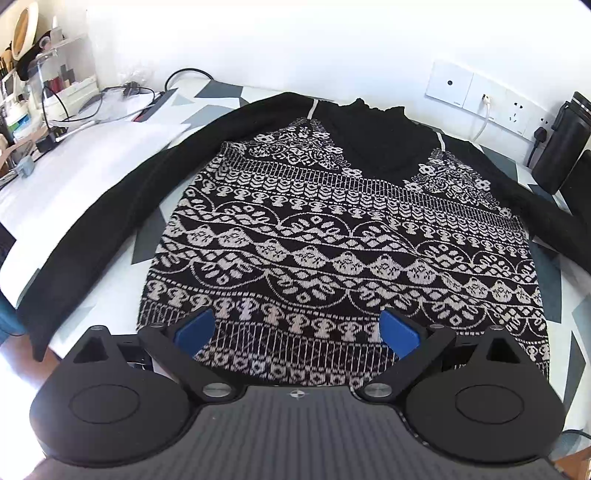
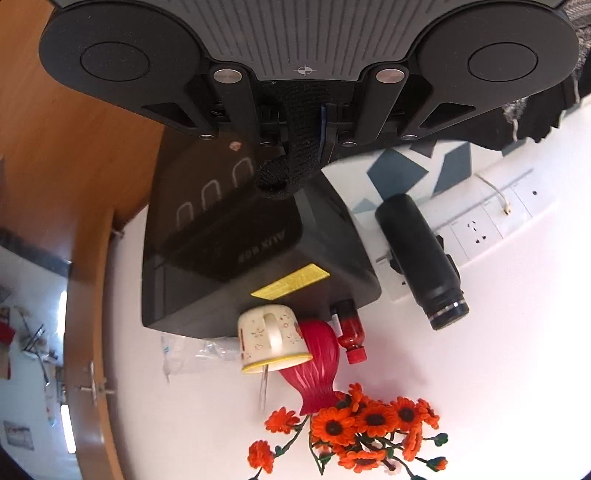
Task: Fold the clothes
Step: 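Close the right gripper on the black sleeve cuff and lift it, then carry the held sleeve across the sweater body with the right gripper and release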
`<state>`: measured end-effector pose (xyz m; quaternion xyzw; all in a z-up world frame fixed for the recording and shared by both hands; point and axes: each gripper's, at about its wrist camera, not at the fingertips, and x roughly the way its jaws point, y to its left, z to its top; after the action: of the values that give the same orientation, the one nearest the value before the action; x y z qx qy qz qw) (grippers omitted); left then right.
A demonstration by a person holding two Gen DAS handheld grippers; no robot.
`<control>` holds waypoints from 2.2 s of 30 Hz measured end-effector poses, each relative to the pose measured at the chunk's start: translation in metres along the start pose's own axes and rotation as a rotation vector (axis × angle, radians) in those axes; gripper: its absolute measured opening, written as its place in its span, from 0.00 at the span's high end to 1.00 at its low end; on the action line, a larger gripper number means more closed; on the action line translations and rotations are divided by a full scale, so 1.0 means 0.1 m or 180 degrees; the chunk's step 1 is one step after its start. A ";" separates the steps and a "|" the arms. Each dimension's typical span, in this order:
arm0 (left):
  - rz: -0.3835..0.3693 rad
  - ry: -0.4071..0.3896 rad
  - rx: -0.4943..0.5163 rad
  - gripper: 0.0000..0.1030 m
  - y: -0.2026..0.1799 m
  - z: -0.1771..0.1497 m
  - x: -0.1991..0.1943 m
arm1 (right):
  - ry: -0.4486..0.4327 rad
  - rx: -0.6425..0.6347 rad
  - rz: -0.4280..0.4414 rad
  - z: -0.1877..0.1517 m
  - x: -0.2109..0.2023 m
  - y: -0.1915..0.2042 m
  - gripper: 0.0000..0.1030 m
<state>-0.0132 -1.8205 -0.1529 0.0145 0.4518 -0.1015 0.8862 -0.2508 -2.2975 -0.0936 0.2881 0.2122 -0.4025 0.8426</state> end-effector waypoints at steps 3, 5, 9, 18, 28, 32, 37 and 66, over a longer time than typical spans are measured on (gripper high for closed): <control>0.0047 0.0025 -0.0007 0.05 0.02 0.08 0.10 | 0.0019 -0.0043 -0.0035 0.03 0.02 0.03 0.91; 0.0024 0.0019 0.0010 0.05 0.06 0.14 0.16 | 0.0059 -0.0079 -0.0042 -0.02 0.04 0.08 0.91; 0.0004 -0.0008 0.0083 0.05 0.16 0.24 0.28 | 0.0153 -0.0054 -0.0086 -0.11 0.14 0.19 0.91; -0.0213 -0.0028 0.0413 0.05 0.42 0.45 0.68 | 0.0327 -0.0187 -0.0093 -0.20 0.35 0.85 0.90; -0.0469 0.0057 0.0857 0.00 0.70 0.56 1.14 | 0.0565 -0.0633 0.0103 -0.53 0.70 2.27 0.90; -0.0583 -0.0040 0.1047 0.00 0.74 0.51 1.17 | 0.0728 -0.0807 0.0204 -0.74 0.87 2.83 0.90; -0.0700 -0.0052 0.1169 0.00 0.76 0.55 1.20 | 0.0899 -0.1027 0.0221 -1.03 1.04 3.40 0.90; -0.0775 0.0263 0.0681 0.00 0.94 1.48 1.67 | 0.1427 -0.0840 0.0362 -1.89 1.18 3.14 0.85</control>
<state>0.2180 -1.7734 -0.2060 0.0581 0.4729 -0.2549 0.8414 0.0460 -2.0789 -0.2045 0.2692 0.4276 -0.2495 0.8261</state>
